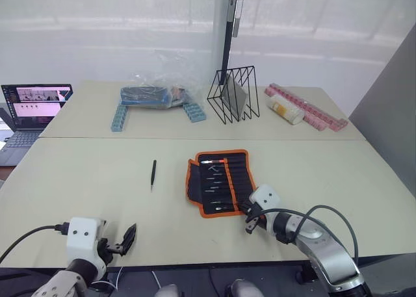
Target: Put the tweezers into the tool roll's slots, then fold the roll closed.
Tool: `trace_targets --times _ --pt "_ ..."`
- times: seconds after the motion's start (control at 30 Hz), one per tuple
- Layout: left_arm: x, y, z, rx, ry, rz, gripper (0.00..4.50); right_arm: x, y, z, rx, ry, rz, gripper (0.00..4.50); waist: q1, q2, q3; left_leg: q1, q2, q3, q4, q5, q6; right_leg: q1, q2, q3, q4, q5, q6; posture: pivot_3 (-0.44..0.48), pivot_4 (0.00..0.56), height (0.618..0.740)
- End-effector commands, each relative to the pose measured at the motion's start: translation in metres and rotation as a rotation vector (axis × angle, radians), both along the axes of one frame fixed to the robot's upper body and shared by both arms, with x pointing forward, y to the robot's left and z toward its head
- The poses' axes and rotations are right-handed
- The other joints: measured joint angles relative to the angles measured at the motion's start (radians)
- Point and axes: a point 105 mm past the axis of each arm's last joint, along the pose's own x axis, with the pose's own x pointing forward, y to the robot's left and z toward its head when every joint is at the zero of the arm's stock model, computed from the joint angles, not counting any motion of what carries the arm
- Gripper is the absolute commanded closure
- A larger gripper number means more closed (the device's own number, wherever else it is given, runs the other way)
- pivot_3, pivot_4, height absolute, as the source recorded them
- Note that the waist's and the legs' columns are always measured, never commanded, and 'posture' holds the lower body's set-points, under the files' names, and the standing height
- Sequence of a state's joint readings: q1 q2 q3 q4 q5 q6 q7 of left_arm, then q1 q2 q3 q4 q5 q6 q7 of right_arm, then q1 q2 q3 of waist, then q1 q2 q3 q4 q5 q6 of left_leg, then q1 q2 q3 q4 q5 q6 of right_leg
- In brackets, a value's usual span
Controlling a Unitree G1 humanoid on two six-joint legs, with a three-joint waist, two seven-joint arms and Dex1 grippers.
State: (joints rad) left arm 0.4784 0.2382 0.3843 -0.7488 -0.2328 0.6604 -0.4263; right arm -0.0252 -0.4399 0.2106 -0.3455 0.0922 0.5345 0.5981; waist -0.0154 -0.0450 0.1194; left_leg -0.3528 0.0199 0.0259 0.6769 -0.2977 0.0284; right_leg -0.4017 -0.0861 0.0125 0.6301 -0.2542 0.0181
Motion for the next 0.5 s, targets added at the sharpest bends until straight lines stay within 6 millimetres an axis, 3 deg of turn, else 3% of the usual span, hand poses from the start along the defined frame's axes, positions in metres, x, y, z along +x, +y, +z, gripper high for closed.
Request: trace_targets --times 0.03,0.27,0.5 --pt "0.016 -0.005 0.002 0.030 -0.018 -0.007 0.05 -0.011 0.000 -0.029 -0.026 0.127 -0.007 4.50 0.000 0.000 0.000 0.000 0.000 0.000 0.000 0.000 0.000 0.000 0.000 0.000 0.000 0.000 0.000 0.000 0.150 0.722" --pt "0.064 -0.015 -0.006 0.097 -0.014 0.003 0.05 -0.009 -0.001 -0.026 -0.020 0.117 -0.026 4.50 0.000 0.000 0.000 0.000 -0.001 0.000 -0.001 0.000 0.000 0.001 0.001 0.000 0.000 0.001 0.000 0.000 0.150 0.722" --pt "0.098 -0.029 -0.014 0.110 0.023 0.000 0.05 -0.008 0.001 -0.024 -0.017 0.111 -0.028 4.50 0.003 0.001 0.000 0.000 -0.001 -0.001 -0.001 0.000 0.000 0.001 -0.002 0.000 0.000 0.002 0.000 0.000 0.150 0.722"
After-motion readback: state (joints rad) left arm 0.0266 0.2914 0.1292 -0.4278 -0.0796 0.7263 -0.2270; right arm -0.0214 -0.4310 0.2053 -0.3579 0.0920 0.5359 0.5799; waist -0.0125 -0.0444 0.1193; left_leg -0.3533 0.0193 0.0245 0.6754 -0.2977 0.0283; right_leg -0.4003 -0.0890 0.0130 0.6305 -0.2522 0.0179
